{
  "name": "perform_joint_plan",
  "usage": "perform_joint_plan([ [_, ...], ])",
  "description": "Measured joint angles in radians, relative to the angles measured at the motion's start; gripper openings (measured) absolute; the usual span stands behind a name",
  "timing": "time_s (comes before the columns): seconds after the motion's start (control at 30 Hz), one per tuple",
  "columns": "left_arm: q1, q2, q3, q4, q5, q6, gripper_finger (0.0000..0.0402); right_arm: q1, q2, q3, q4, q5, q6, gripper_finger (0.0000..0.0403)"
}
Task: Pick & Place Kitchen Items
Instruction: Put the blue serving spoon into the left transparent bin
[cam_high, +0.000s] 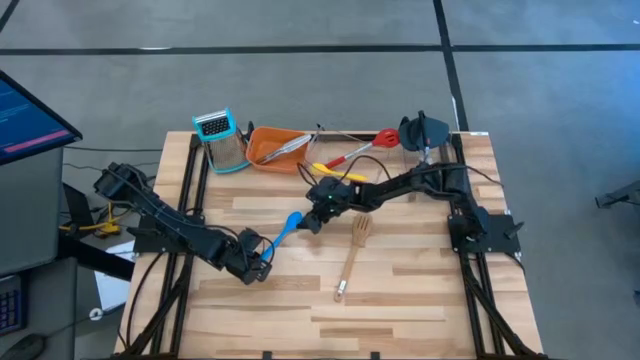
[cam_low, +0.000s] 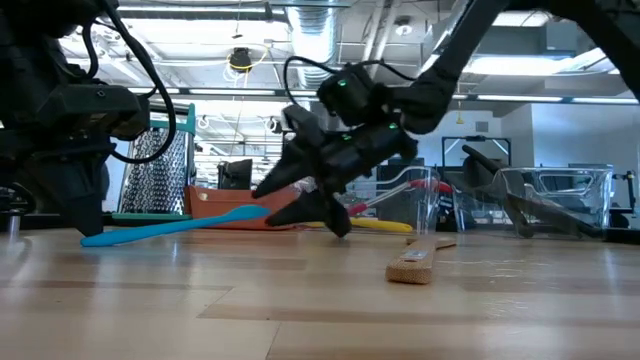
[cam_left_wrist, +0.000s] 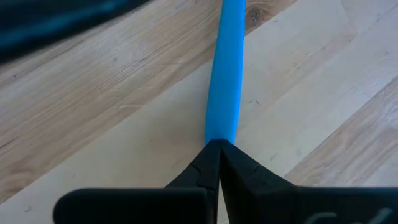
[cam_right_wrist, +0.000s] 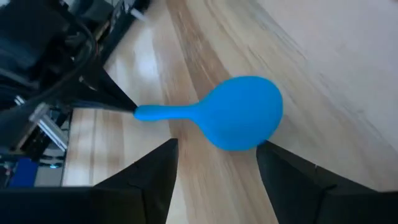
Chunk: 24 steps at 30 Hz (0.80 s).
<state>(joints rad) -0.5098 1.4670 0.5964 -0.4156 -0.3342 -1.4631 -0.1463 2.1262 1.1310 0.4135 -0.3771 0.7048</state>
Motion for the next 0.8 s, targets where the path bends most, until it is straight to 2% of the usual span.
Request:
perform_joint_plan([
  [0.23, -0.009, 0.001, 0.000, 0.000, -0.004, 0.000, 0.0001, 0.006, 0.040, 0.107, -0.009, -0.017, -0.015, 0.0201],
  [0.37, -0.009, 0.001, 0.000, 0.001, -0.004, 0.002, 0.0001, 0.006, 0.041, 0.130, -0.013, -0.014, -0.030, 0.0181],
  [0.6, -0.009, 0.001, 0.000, 0.006, -0.007, 0.025, 0.0001, 0.010, 0.041, 0.134, -0.011, 0.085, -0.085, 0.0117],
  [0.8, -0.009, 0.001, -0.001, 0.008, -0.008, 0.026, 0.0001, 0.011, 0.040, 0.136, 0.063, 0.082, -0.112, 0.0050],
])
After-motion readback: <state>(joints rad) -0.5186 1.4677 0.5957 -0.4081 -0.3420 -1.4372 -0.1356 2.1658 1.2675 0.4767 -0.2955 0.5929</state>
